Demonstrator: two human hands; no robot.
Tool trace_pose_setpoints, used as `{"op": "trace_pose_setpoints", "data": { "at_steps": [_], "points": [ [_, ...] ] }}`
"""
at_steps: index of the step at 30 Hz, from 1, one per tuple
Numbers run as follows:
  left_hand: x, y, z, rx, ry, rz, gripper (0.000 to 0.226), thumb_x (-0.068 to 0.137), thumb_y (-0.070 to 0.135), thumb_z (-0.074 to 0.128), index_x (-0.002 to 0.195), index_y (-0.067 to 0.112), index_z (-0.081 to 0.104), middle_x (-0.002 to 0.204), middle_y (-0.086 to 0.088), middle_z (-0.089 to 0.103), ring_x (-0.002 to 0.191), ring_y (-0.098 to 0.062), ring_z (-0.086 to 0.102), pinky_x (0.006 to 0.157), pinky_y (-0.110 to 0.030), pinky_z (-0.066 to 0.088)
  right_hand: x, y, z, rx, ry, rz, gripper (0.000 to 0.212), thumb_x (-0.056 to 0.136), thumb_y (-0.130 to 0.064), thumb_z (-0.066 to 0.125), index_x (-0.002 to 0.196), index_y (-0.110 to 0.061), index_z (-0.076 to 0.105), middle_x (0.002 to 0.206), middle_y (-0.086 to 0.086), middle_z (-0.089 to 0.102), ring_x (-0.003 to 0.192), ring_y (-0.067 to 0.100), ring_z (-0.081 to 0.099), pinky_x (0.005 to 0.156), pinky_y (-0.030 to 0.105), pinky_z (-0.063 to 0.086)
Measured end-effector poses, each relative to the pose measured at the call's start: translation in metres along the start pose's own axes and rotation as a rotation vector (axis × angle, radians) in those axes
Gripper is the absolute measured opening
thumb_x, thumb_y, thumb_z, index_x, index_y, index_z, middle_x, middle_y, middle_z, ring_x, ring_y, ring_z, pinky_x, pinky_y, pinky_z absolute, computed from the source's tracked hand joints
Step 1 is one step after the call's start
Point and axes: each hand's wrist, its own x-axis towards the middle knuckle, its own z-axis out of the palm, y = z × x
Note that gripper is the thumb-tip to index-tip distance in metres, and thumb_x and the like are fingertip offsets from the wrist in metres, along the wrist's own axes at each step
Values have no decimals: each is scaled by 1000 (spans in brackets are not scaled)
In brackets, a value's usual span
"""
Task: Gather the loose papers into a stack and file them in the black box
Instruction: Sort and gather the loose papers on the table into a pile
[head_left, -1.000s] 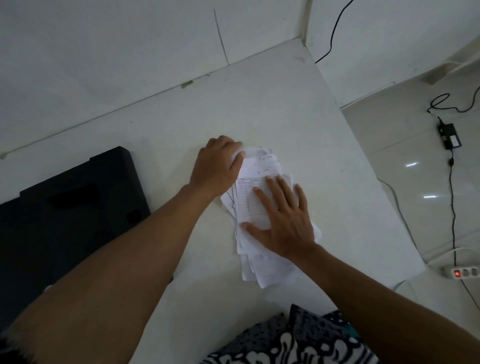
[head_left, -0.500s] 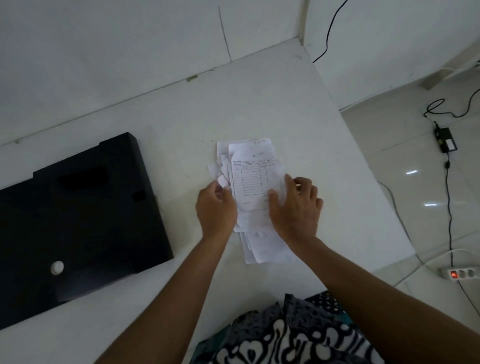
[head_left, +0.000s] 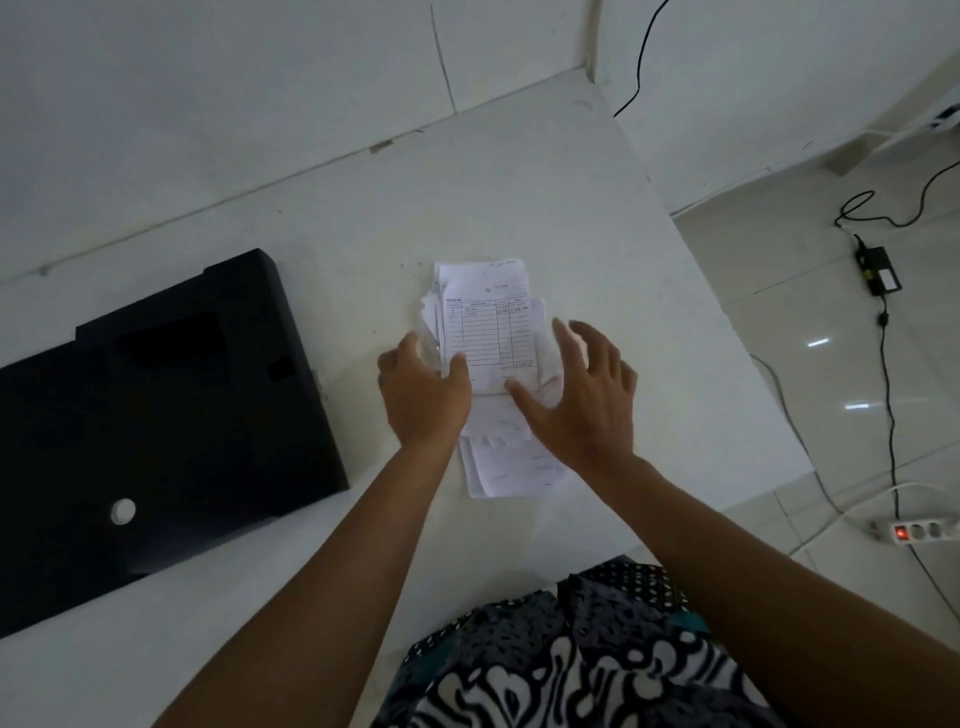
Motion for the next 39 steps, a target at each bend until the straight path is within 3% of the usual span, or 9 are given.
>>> {"op": "trace_pose_setpoints", "data": {
  "at_steps": [5,10,16,21,26,30,32,35,39],
  "points": [
    [44,2,-3,258,-28,479,61,94,43,58,147,16,42,156,-9,34,144,-28,31,116,-45,33,-31,42,6,-107,-239,-585,107,73,-85,58,154,-19,34,165,6,24,153,25,17,120,61,17],
    [97,28,13,465,-260,705,71,96,52,49,156,23,26,167,-3,13,155,-22,4,124,-46,12,-26,45,17,-132,-274,-639,102,74,-83,57,154,-24,36,166,5,21,154,26,12,123,58,12],
    [109,26,17,398,-207,771,58,93,45,55,143,17,49,137,-7,50,129,-29,45,110,-45,37,-2,36,18,-73,-177,-487,80,81,-74,59,145,-27,50,160,3,34,152,26,22,121,56,18],
    [111,24,17,383,-193,793,57,94,43,56,143,16,49,146,-5,47,136,-26,40,113,-46,33,-2,35,20,-54,-150,-462,89,82,-69,64,153,-21,38,160,2,34,151,24,23,122,53,15],
    [98,25,14,223,-195,711,58,96,35,55,148,14,42,149,-8,47,136,-26,42,113,-42,37,8,27,17,-32,-69,-352,85,78,-71,64,145,-22,48,146,4,49,143,25,36,118,55,25],
    [59,12,3,-62,29,221,57,97,27,54,149,8,41,147,-13,49,135,-26,48,112,-36,38,18,19,8,58,31,-5,83,85,-71,54,147,-17,43,148,5,45,138,24,39,114,45,33],
    [34,8,2,-119,5,65,45,96,23,54,138,8,55,130,-6,63,123,-24,58,103,-33,44,26,10,9,72,46,221,73,93,-63,46,148,-15,42,145,5,46,134,25,41,109,44,34],
    [12,8,4,-239,-21,-14,24,93,15,57,112,12,70,94,9,65,97,-17,65,85,-27,50,31,-10,13,12,10,247,59,94,-56,52,137,-17,51,130,6,54,121,28,48,98,44,37],
    [17,7,4,-391,-66,-131,16,89,10,62,95,23,70,90,11,70,90,-12,68,71,-20,52,40,-19,8,67,-25,365,71,86,-64,59,141,-20,47,138,3,48,128,26,44,103,46,34]
  ]
}}
